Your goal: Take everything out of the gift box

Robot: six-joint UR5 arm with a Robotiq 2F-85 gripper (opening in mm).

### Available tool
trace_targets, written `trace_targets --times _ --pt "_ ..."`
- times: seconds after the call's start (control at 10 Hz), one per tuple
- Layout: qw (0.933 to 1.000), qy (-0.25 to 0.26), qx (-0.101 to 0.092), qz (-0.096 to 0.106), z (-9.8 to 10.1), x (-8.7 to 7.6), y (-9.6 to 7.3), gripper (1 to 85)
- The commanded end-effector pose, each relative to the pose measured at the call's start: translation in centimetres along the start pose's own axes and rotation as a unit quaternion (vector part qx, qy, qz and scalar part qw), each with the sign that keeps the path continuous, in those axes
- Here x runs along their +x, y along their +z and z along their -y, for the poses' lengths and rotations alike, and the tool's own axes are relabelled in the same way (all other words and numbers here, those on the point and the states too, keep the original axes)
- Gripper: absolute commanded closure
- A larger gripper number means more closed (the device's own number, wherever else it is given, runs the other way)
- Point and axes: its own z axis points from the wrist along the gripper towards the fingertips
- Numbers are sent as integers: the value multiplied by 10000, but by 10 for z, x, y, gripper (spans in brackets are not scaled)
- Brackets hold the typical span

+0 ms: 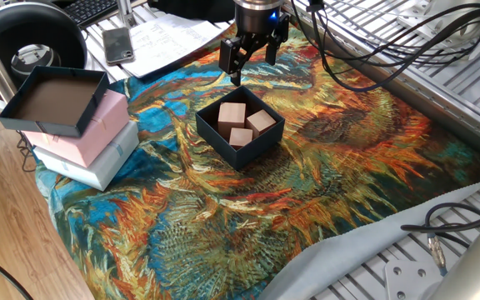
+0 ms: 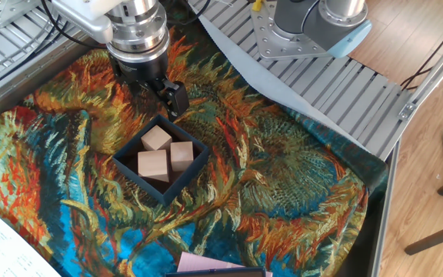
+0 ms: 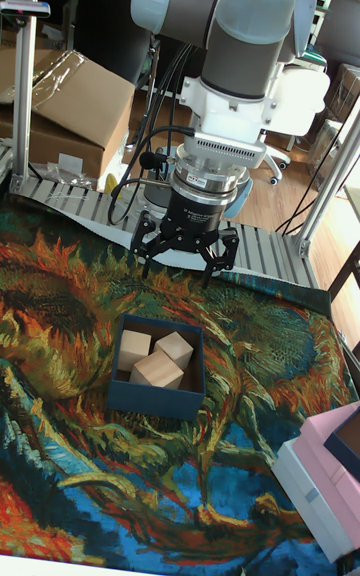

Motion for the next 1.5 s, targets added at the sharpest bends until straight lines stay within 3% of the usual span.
trace_targets --times 0.0,0.4,0.7,0.8,0.9,1.0,1.1,1.4 --pt "9902 661 -111 1226 -4 -64 -8 800" --pt "9901 803 35 1153 -4 -63 -9 807" --pt "9911 780 -144 1071 -12 -56 -5 817" --pt "9904 805 -105 1120 -13 -55 -2 817" --pt "9890 887 -179 1168 -20 -55 1 817" --pt "9881 994 -390 1110 -32 -51 7 830" --pt "9867 921 -344 1291 -26 -55 14 830" --pt "9860 906 -347 1360 -25 -56 16 830"
